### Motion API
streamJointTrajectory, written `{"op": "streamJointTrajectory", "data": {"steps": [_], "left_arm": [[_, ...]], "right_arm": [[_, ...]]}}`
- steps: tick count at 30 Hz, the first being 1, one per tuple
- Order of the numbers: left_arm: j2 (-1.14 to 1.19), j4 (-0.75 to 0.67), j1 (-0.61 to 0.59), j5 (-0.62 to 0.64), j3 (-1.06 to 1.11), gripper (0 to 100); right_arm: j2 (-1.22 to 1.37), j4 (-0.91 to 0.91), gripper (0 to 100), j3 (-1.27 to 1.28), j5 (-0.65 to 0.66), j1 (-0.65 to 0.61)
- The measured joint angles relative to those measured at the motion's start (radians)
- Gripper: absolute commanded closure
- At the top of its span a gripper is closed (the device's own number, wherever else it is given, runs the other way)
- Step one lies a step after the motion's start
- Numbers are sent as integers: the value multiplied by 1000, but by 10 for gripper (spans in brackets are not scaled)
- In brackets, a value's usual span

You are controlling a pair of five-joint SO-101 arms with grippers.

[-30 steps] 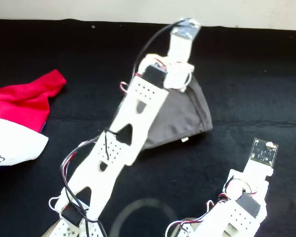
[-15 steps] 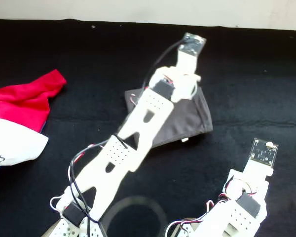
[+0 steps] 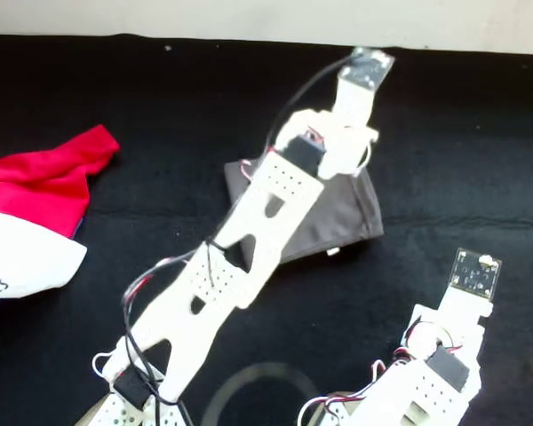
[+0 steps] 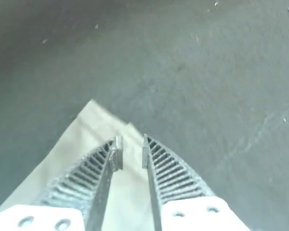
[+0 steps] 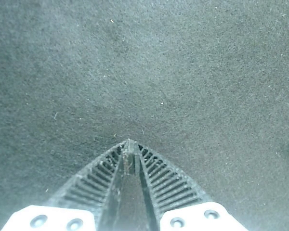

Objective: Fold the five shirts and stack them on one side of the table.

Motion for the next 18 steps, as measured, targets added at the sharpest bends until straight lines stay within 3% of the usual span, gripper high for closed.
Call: {"op": "streamJointTrajectory", "data": {"steps": [8, 13, 18], "left_arm": [[-276, 454, -80, -2, 0, 910], [-407, 499, -153, -2, 0, 910], [-585, 502, -160, -2, 152, 910]], "right_arm": [[0, 101, 992, -3, 0, 0], [0, 281, 968, -166, 0, -8], [0, 376, 906, -382, 0, -141]]}}
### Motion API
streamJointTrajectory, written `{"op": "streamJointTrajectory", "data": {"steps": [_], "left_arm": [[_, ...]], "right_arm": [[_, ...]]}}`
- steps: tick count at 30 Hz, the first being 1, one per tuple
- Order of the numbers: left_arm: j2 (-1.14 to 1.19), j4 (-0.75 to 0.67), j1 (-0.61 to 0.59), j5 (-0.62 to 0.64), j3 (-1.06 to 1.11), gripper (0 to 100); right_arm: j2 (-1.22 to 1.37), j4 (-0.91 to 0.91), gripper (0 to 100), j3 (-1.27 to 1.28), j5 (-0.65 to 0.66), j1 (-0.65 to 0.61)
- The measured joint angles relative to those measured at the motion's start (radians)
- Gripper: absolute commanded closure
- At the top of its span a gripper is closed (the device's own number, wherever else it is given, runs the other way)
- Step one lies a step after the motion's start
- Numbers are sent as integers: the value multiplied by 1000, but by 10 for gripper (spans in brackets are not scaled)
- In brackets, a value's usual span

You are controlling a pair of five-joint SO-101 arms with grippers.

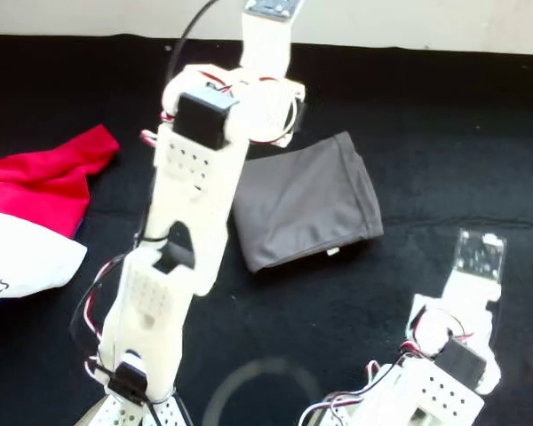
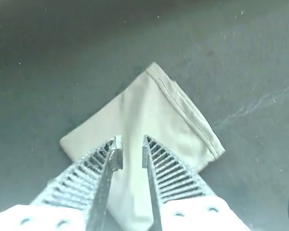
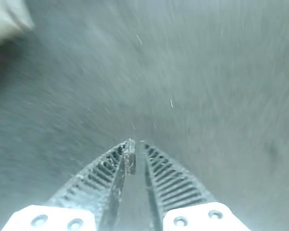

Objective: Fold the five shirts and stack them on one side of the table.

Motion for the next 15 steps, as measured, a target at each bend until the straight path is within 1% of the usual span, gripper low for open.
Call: {"op": "streamJointTrajectory", "data": {"steps": [4, 9, 13, 15], "left_arm": [[-193, 0, -3, 0, 296, 910], [-466, 0, -64, 0, 721, 910], [-657, -2, -141, -3, 1019, 910], [-735, -14, -176, -29, 1157, 910]], "right_arm": [[0, 68, 906, -158, 0, -115], [0, 86, 904, -325, 0, -198], [104, 86, 904, -422, 0, -252], [195, 86, 902, -485, -31, -273]]}}
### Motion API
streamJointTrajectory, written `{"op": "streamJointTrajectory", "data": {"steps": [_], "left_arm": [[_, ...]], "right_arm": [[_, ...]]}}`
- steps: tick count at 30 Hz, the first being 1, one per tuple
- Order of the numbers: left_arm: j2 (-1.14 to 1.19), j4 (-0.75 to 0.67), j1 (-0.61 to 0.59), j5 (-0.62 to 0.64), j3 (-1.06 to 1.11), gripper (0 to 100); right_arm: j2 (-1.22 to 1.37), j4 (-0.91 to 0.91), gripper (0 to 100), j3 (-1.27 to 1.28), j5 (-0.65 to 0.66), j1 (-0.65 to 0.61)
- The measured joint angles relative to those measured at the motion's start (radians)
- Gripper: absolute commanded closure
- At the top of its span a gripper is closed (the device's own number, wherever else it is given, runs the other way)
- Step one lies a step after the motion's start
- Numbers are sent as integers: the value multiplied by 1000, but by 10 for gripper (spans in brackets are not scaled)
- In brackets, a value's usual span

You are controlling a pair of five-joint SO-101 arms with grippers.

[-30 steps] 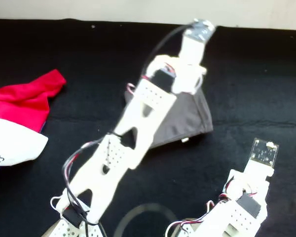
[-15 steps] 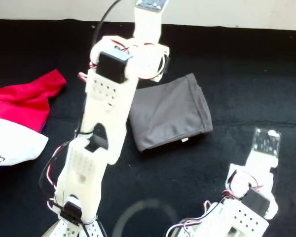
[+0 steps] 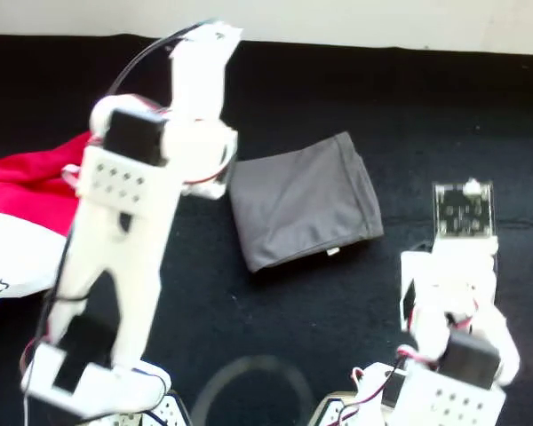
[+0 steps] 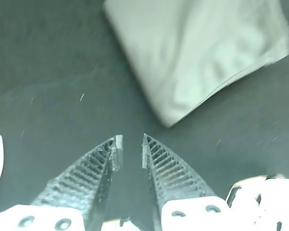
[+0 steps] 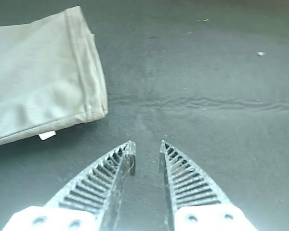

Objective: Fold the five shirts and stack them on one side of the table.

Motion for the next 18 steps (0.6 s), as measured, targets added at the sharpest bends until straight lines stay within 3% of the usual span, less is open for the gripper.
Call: {"op": "streamJointTrajectory", "data": {"steps": [4, 8, 12, 18], "left_arm": [[-120, -86, -43, -109, 316, 910], [-203, -255, -123, -175, 657, 910], [-270, -466, -242, -186, 945, 910], [-307, -795, -397, -186, 1261, 910]], "right_arm": [[215, 12, 879, -153, -120, -64], [465, 74, 757, -304, -204, -176], [718, 112, 670, -451, -230, -247], [1033, 117, 664, -663, -235, -316]]}}
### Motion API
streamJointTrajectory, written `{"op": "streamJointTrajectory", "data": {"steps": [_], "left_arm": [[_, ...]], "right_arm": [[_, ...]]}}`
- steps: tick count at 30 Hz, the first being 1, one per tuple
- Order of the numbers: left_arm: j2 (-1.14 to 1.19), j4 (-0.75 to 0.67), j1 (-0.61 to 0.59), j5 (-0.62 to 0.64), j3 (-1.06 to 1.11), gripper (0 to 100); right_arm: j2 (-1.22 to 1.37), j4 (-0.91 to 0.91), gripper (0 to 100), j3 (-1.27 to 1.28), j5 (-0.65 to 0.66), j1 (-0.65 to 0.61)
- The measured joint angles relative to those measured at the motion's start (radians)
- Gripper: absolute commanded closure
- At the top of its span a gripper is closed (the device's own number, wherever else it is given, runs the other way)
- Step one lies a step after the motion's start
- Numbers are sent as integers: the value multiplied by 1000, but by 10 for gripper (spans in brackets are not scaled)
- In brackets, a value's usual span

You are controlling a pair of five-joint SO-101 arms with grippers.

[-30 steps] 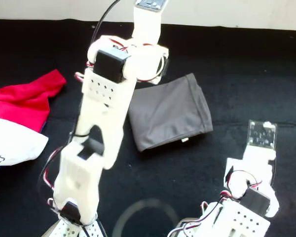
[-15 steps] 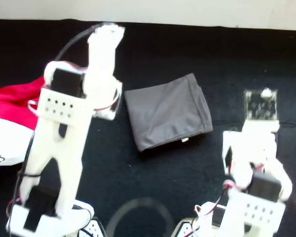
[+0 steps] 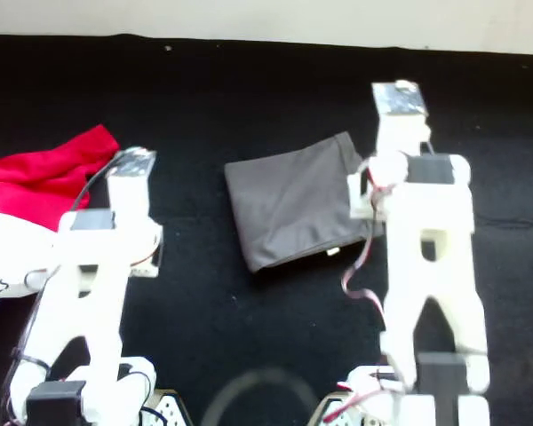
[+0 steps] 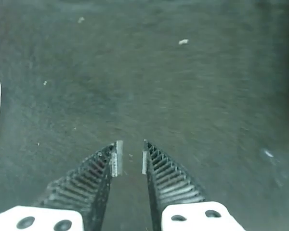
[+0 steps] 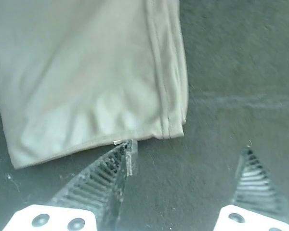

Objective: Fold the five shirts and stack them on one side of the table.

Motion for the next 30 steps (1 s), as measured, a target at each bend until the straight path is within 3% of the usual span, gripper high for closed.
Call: {"op": "streamJointTrajectory", "data": {"steps": [6, 10, 21, 30], "left_arm": [[0, -193, -23, 0, 149, 910], [-3, -278, -23, 0, 212, 910], [-17, -296, -25, 2, 238, 910], [-15, -313, -25, 2, 242, 910]], "right_arm": [[278, 0, 663, -184, 0, -9], [436, 0, 608, -298, 0, -11], [664, -2, 598, -509, 0, -34], [812, -21, 598, -543, 0, -34]]}}
